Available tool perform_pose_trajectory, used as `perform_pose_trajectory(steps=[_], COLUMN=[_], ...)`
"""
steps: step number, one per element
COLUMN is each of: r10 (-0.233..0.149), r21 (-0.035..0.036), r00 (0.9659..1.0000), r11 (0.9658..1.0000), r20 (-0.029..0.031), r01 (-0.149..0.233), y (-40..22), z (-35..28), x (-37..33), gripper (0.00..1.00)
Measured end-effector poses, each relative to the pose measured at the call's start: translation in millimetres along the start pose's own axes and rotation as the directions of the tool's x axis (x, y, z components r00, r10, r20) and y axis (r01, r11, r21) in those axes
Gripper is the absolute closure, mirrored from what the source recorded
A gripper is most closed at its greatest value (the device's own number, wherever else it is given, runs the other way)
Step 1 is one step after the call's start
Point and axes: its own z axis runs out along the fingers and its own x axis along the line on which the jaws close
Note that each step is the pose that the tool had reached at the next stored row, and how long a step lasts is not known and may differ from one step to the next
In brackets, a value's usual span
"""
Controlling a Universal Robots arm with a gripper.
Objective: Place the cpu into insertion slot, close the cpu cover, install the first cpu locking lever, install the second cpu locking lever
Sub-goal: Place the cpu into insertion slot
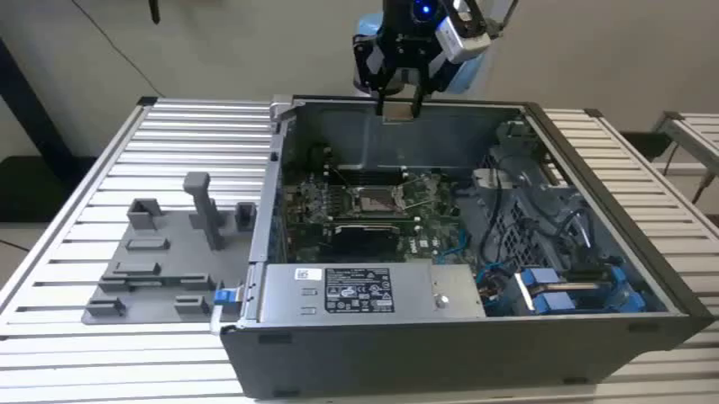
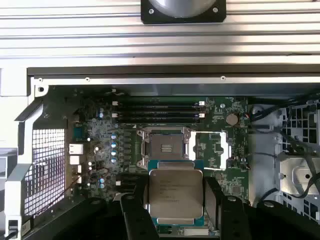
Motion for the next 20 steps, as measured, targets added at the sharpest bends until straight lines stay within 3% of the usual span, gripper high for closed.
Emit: perform_pose_trajectory(steps=[14, 20], r10=[0.001, 0.05], r21=[-0.0001, -0.0009], r00=[1.0, 0.9987], r11=[1.0, 0.9987], r20=[0.0001, 0.0044], r01=[-0.001, -0.05], y=[-0.1, -0.2], z=[1.9, 2.7], x=[-0.1, -0.1], gripper=[0.46, 0.46])
